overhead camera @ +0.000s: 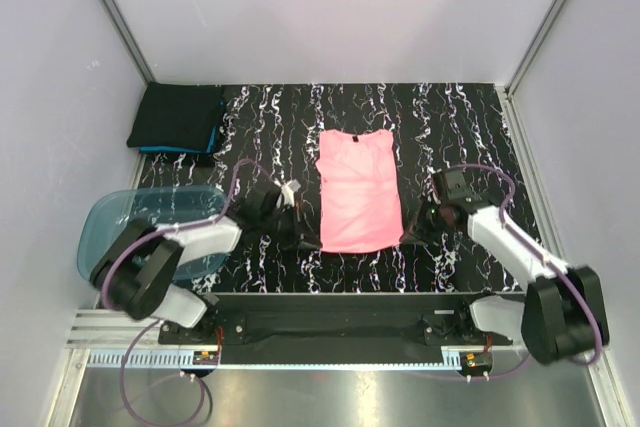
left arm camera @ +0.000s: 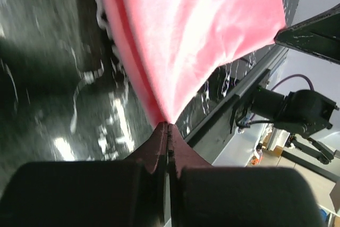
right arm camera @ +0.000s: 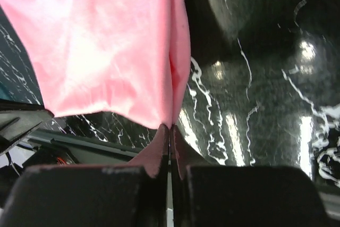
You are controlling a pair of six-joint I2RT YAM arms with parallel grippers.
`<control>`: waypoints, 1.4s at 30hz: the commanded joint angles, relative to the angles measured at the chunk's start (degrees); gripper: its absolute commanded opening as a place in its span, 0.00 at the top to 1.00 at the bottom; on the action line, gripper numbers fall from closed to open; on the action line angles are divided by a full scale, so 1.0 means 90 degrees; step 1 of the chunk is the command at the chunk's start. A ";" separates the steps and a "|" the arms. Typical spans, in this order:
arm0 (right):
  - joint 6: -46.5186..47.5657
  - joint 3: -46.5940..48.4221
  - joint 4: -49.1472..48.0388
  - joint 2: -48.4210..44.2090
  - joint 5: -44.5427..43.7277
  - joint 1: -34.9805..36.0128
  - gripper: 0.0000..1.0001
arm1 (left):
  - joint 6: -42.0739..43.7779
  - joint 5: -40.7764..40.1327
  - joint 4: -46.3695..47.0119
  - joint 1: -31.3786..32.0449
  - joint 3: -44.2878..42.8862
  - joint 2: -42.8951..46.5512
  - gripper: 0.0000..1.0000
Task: Fold and stack the t-shirts
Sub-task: Fold the tshirt
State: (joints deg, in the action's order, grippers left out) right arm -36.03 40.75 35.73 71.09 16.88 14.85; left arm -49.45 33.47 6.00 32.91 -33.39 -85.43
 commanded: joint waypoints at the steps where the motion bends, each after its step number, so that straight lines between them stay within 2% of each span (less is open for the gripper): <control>1: -0.0498 -0.0085 0.0483 -0.0864 -0.0352 0.0088 1.00 | -0.0335 -0.0573 -0.0117 0.0094 0.0272 0.0857 1.00; 5: -0.0401 0.0091 0.0806 -0.1531 -0.0577 0.0098 1.00 | -0.0160 -0.1140 -0.1065 0.0094 0.0000 0.1794 1.00; 8: -0.0333 0.0335 0.0874 -0.1736 -0.0567 0.0098 1.00 | -0.0121 -0.1229 -0.1360 0.0094 -0.0274 0.1933 1.00; 18: -0.0020 0.1408 0.0660 -0.1035 -0.1270 0.0098 1.00 | 0.0357 -0.1541 -0.1975 -0.0169 -0.1563 0.1329 1.00; 26: 0.0400 0.3019 0.0328 0.0625 -0.1631 0.0078 1.00 | 0.0972 -0.1317 -0.2161 -0.1048 -0.3173 0.0060 1.00; 28: 0.0546 0.3527 0.0308 0.1074 -0.1777 0.0069 1.00 | 0.1119 -0.0967 -0.2180 -0.1252 -0.3730 -0.0253 1.00; 33: 0.0829 0.4591 0.0298 0.2069 -0.1837 -0.0039 1.00 | 0.1237 -0.0790 -0.2210 -0.1478 -0.4687 -0.1161 1.00; 42: 0.1015 0.5676 0.0074 0.3252 -0.1652 -0.0477 1.00 | 0.1090 -0.0175 -0.1654 -0.1791 -0.6260 -0.2781 1.00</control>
State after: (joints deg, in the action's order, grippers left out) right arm -28.77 87.79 38.41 98.54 3.14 12.49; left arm -40.21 28.53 -13.08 17.54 -85.03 -107.37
